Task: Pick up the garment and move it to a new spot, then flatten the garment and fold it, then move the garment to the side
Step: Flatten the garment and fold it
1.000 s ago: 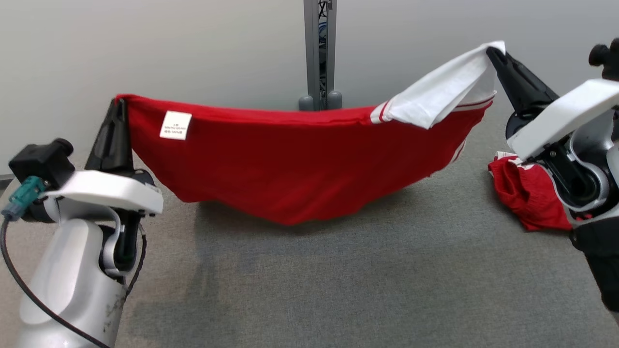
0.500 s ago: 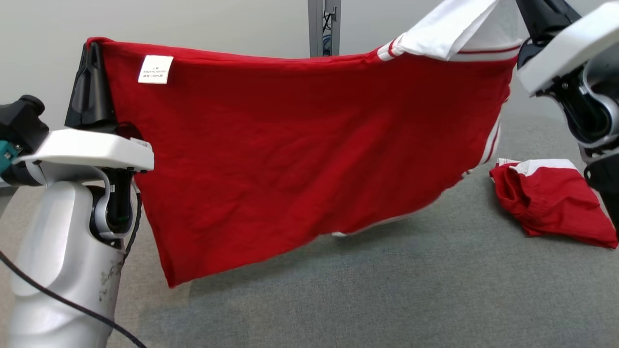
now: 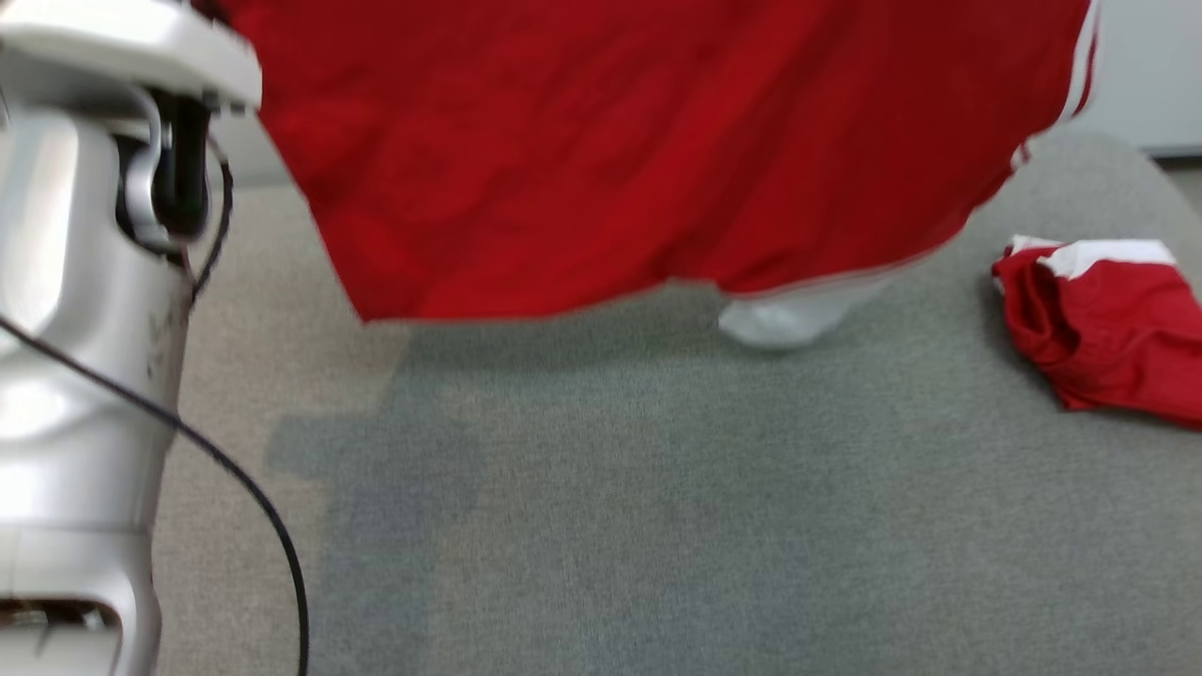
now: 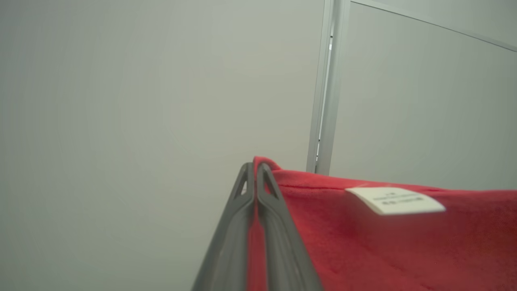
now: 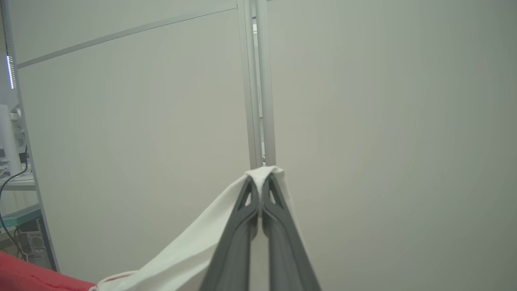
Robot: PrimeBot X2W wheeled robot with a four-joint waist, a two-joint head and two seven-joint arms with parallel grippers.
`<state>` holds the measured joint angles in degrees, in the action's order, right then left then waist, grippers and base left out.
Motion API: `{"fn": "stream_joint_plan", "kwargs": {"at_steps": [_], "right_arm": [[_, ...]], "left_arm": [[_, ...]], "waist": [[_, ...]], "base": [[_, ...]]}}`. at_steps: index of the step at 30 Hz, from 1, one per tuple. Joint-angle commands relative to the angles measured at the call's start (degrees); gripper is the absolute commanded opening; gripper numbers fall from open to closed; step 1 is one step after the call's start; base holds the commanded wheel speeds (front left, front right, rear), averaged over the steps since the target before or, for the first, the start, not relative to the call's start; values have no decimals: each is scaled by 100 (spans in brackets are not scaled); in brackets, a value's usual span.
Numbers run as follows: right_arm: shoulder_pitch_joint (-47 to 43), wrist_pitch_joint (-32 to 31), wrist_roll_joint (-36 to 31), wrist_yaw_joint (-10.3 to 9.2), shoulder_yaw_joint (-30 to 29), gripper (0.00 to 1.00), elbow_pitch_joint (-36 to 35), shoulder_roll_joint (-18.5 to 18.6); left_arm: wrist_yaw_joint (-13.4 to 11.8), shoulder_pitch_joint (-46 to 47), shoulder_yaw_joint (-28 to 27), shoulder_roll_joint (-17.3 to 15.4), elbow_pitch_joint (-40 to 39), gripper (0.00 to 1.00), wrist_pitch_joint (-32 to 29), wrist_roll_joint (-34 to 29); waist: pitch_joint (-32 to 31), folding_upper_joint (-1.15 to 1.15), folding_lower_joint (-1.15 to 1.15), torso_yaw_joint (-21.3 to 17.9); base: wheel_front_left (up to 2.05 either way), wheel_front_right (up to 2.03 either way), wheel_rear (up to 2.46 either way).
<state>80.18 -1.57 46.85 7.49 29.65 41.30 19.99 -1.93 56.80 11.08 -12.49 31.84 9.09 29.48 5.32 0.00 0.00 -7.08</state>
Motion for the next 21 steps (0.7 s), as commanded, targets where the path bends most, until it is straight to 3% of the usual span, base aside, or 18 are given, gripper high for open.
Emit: {"fn": "stream_joint_plan", "kwargs": {"at_steps": [1, 8, 13, 17, 21], "right_arm": [[231, 149, -19, 1, 12, 0, 121, -17], [1476, 1218, -208, 1, -14, 0, 1225, -148], [2314, 1639, -503, 1, -41, 0, 1827, -257], [2707, 1683, -822, 1, -594, 0, 1564, -164], [2337, 1680, -1547, 1, -1446, 0, 982, -322]], "left_arm": [[30, 315, 71, -11, 195, 0, -11, -110], [104, 1978, 240, 321, 1420, 0, 322, -305], [41, 3022, 124, 583, 2055, 0, 579, -323], [-36, 3592, 87, 716, 2083, 0, 609, -548], [-74, 3679, -26, 819, 1901, 0, 609, -785]], "waist": [[480, 0, 0, 66], [1476, 0, 0, 224], [2012, 0, 0, 394], [2406, 0, 0, 474], [2715, 0, 0, 522]], "base": [[0, 0, 0], [0, 0, 0], [0, 0, 0], [0, 0, 0], [0, 0, 0]]}}
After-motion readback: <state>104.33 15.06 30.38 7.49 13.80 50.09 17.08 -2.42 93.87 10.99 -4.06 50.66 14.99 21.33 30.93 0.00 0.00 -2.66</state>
